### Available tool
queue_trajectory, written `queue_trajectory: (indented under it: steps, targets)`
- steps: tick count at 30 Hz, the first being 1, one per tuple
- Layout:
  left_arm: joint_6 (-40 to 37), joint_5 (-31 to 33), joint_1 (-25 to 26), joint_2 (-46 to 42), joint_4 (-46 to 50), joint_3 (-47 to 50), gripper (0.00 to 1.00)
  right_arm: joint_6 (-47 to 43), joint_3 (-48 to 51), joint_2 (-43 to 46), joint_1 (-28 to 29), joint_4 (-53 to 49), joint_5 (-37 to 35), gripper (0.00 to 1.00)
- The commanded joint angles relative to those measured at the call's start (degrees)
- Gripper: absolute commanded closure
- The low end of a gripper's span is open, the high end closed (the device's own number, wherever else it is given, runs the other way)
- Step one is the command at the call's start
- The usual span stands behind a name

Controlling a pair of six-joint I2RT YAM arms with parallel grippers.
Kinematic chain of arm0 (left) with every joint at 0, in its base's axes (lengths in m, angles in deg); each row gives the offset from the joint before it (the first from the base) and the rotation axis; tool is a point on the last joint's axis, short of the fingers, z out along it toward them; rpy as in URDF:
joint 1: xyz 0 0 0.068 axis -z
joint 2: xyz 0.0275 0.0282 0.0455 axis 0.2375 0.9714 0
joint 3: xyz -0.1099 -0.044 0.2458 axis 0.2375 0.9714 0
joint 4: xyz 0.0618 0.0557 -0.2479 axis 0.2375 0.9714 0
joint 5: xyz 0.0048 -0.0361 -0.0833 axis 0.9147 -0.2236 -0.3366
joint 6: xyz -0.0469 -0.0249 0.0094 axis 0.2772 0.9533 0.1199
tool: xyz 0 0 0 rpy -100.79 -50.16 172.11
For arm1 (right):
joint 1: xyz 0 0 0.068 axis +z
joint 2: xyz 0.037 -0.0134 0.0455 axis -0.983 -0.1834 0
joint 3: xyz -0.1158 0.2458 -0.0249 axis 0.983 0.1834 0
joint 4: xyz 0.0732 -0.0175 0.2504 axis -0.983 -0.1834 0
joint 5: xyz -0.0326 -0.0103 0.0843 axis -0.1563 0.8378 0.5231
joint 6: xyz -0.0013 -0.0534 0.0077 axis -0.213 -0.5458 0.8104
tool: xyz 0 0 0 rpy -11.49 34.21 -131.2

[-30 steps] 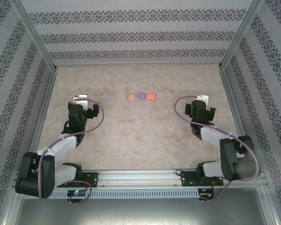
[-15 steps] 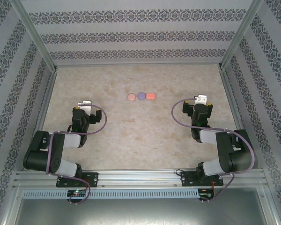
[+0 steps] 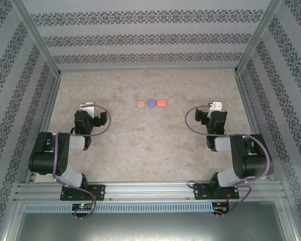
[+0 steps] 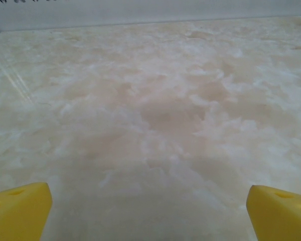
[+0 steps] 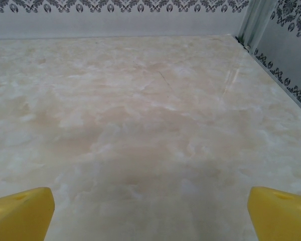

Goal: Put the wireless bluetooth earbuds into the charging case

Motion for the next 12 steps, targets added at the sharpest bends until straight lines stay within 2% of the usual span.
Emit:
queue_trajectory:
  steps: [1,4,6,12]
  targets:
    - [1.1,-1.1,-0.3,0.3,1.1,-0.3,0.00,-0.4,-0.4,0.3,0.5,1.6,1.3,0.02]
    - [1.1,-1.1,-0.3,0.3,1.1,-0.3,0.01,-0.4,-0.9,0.1,0.3,1.0,2.2,0.02]
    - [1.1,-1.1,-0.3,0.3,1.0,-0.3,0.00,-0.3,-1.6,-0.2,-1.1,0.0,6.5,0.02]
    - [1.0,-0.9,-0.2,0.2,0.8,-0.2,0.00,-0.6,-0.9,0.4,-1.1,0.6,7.1,0.02]
